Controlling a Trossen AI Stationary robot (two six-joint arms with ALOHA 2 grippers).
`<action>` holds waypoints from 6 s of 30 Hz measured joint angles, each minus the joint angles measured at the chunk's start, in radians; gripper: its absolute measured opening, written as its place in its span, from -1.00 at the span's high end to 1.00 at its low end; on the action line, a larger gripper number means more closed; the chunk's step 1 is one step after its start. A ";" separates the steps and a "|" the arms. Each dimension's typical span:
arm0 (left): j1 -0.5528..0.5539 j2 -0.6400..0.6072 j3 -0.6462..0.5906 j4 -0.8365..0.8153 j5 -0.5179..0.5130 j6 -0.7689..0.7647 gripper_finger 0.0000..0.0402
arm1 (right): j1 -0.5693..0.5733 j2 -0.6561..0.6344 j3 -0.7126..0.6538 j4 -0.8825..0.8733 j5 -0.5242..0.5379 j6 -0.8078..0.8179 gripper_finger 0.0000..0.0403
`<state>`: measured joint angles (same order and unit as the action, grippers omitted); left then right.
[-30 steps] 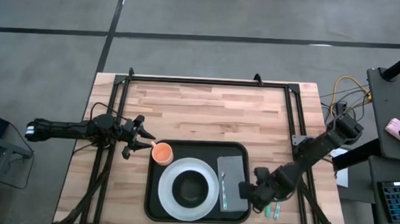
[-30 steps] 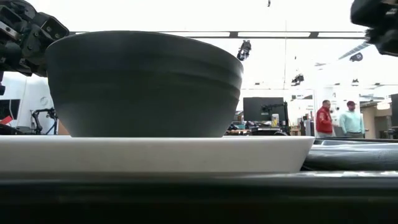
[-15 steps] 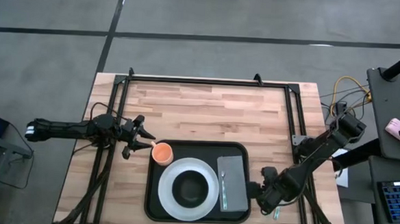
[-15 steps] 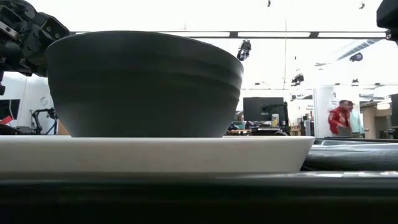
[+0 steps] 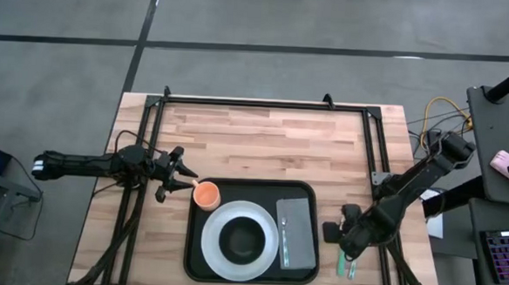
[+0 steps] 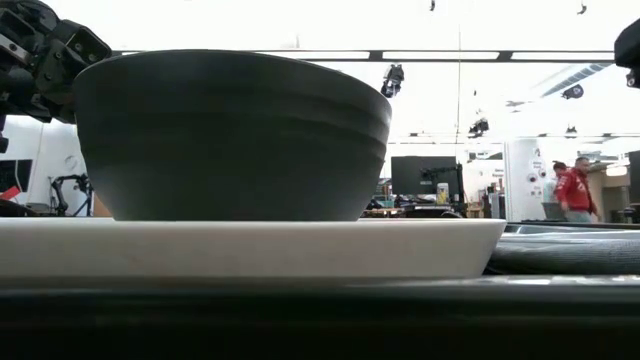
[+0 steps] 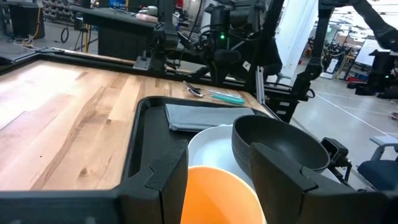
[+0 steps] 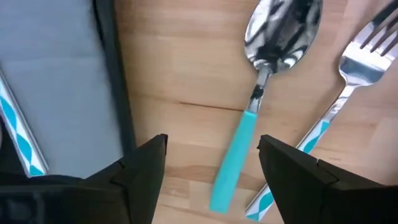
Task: Set up tray
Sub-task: Put the green spoon to the right of the green knife on the gray napkin on the black tray
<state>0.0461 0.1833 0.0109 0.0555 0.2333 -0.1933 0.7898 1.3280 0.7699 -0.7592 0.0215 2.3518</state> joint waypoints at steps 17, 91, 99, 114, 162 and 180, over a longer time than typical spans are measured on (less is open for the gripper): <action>0.000 0.006 0.000 0.000 0.000 0.000 0.25 | 0.044 0.074 -0.021 0.033 -0.051 0.001 -0.24; 0.000 0.008 0.000 0.000 0.000 0.000 0.25 | 0.059 0.118 -0.011 0.061 0.213 -0.048 0.83; 0.000 0.008 0.000 0.000 0.000 0.000 0.25 | 0.061 0.043 -0.009 0.087 0.337 -0.082 0.83; 0.000 0.008 0.000 0.000 0.000 0.000 0.25 | 0.051 0.034 -0.008 0.153 0.428 -0.160 0.83; 0.000 0.009 0.000 0.000 0.000 0.000 0.25 | -0.032 0.206 0.043 0.362 0.391 -0.188 0.83; 0.000 0.015 0.000 0.000 0.000 0.000 0.25 | -0.110 0.199 0.042 0.337 0.312 -0.290 0.83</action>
<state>0.0461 0.1982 0.0109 0.0555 0.2332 -0.1936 0.6802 1.5269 0.8121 -0.4226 0.3339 2.0615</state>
